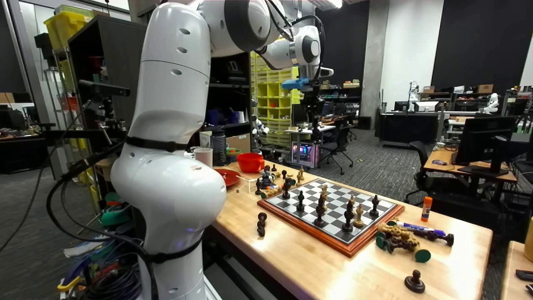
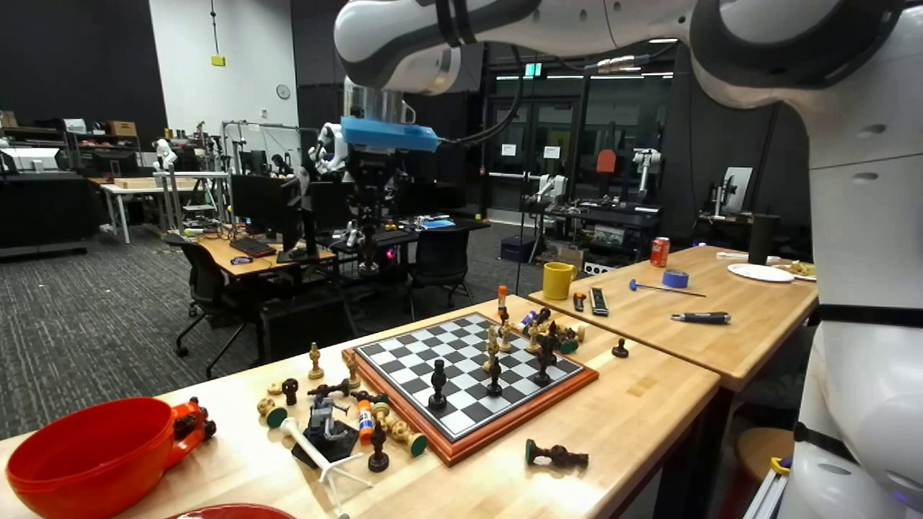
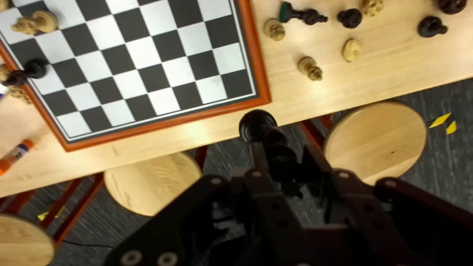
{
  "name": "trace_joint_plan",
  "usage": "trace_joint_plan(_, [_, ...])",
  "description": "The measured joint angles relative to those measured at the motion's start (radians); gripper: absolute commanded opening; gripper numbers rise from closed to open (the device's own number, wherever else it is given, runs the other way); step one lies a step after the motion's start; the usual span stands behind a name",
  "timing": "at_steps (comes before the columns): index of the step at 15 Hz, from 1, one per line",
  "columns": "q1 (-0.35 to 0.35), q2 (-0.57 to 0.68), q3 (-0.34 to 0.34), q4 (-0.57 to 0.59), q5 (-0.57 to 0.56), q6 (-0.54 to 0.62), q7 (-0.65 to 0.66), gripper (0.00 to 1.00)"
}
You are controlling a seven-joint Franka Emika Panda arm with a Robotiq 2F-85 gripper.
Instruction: Pick up two black pieces from the table and place them on the chess board
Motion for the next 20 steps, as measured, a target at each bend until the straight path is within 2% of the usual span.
trace_joint_plan(4, [-0.058, 0.038, -0.026, 0.033, 0.041, -0.139, 0.008, 0.07])
trace_joint_plan(7, [-0.082, 0.069, -0.031, 0.039, 0.101, -0.198, 0.006, 0.07])
trace_joint_plan(11, [-0.095, 0.108, -0.032, 0.039, 0.158, -0.21, 0.003, 0.07])
trace_joint_plan(20, [-0.107, 0.173, -0.04, 0.032, 0.172, -0.21, -0.016, 0.07])
